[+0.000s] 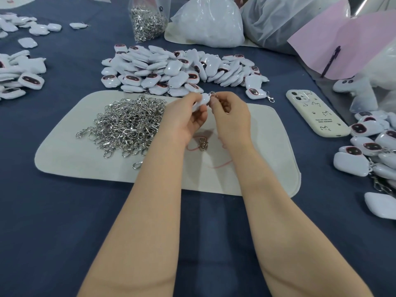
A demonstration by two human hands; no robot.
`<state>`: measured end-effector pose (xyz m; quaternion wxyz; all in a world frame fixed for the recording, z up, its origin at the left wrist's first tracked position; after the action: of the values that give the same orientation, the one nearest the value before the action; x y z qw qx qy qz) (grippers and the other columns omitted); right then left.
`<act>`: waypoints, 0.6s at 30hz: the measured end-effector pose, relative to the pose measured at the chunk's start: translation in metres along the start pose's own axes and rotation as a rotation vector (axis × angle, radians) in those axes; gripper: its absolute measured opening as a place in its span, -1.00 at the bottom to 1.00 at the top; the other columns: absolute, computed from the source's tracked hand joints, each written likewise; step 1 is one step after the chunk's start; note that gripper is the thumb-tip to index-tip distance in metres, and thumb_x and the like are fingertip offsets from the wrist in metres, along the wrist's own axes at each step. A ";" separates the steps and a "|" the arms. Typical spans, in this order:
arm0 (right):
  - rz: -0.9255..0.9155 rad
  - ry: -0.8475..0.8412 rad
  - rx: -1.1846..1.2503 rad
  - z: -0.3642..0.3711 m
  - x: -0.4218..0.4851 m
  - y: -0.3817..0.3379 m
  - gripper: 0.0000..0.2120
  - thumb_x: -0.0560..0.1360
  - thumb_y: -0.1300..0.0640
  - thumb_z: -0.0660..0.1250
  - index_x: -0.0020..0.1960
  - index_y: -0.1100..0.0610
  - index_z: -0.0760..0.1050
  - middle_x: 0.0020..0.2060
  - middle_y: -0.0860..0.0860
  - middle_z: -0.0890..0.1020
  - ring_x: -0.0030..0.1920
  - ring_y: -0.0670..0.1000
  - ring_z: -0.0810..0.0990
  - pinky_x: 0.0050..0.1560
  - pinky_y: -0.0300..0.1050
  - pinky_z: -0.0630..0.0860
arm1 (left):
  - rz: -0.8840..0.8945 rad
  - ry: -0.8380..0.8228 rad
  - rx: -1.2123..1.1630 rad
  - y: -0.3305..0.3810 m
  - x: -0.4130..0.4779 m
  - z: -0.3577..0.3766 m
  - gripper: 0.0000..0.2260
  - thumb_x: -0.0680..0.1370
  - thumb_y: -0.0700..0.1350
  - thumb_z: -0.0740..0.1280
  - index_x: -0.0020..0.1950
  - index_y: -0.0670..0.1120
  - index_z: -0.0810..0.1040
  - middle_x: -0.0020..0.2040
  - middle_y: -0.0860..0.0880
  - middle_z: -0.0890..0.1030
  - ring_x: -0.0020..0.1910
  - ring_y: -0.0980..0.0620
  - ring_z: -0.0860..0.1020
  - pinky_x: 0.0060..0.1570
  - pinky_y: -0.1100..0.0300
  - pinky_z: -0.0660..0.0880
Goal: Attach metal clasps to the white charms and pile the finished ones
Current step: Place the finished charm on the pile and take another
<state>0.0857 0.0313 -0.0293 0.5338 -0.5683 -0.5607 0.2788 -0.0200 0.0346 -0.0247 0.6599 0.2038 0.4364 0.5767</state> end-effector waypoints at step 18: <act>0.008 0.054 -0.032 -0.002 0.001 0.002 -0.92 0.54 0.17 0.27 -0.03 0.04 0.53 -0.09 -0.09 0.61 -0.09 -0.19 0.53 -0.04 -0.24 0.47 | -0.071 -0.034 -0.077 -0.006 0.003 0.002 -0.84 0.56 -0.28 0.22 -0.23 -0.17 0.41 -0.50 -0.04 0.50 -0.59 0.16 0.47 -0.54 0.36 0.45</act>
<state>0.0881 0.0322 -0.0299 0.5384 -0.5863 -0.5483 0.2566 -0.0149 0.0359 -0.0297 0.6947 0.1723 0.4095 0.5657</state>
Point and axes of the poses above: each hand's wrist, its own x-axis towards the middle knuckle, its own z-axis out of the palm, y = z × x, the point moved 3 cm from there along x, towards the middle knuckle
